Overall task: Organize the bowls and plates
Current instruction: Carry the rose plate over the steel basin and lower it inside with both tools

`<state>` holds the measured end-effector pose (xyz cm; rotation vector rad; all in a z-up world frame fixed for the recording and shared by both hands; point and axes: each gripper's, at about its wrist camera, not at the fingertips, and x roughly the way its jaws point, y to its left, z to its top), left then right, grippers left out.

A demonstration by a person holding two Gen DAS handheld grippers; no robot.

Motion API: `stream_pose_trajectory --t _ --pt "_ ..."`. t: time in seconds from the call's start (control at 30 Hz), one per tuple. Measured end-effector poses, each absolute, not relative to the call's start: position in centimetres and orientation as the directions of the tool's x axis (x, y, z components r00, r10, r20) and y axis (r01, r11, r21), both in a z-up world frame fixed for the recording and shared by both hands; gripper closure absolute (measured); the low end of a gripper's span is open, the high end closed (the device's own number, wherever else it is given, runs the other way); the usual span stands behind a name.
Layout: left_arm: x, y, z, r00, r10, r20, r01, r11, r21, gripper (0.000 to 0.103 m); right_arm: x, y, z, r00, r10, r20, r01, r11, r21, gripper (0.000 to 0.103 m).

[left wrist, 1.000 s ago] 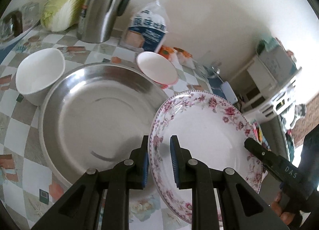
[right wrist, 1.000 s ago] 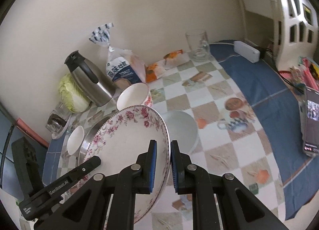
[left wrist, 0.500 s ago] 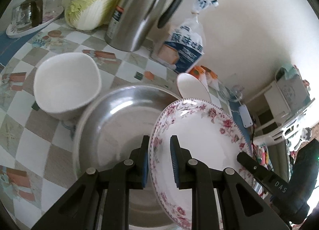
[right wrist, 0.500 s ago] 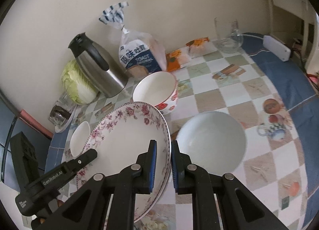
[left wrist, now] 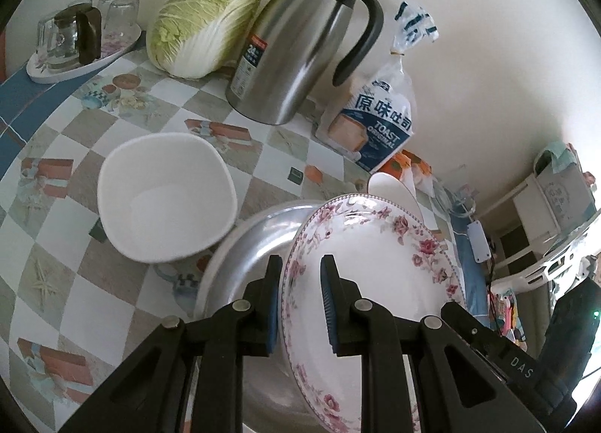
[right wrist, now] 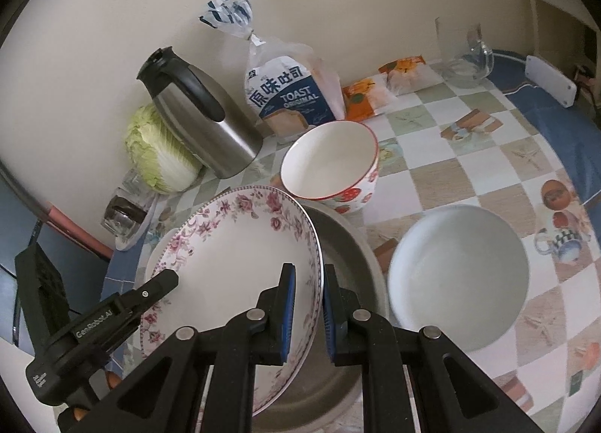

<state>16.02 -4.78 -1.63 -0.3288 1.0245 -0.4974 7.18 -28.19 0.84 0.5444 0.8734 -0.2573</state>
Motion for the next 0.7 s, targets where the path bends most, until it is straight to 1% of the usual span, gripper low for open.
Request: stream_pose_trajectory --t 0.7 --pt "18.2 -4.9 -4.4 0.379 -0.5 -0.779 0.217 0.866 -0.45 0.083 8.9 -27.7 -1.7 0.558 0.008 -0.83 0.466 0.824 0.322 0.088"
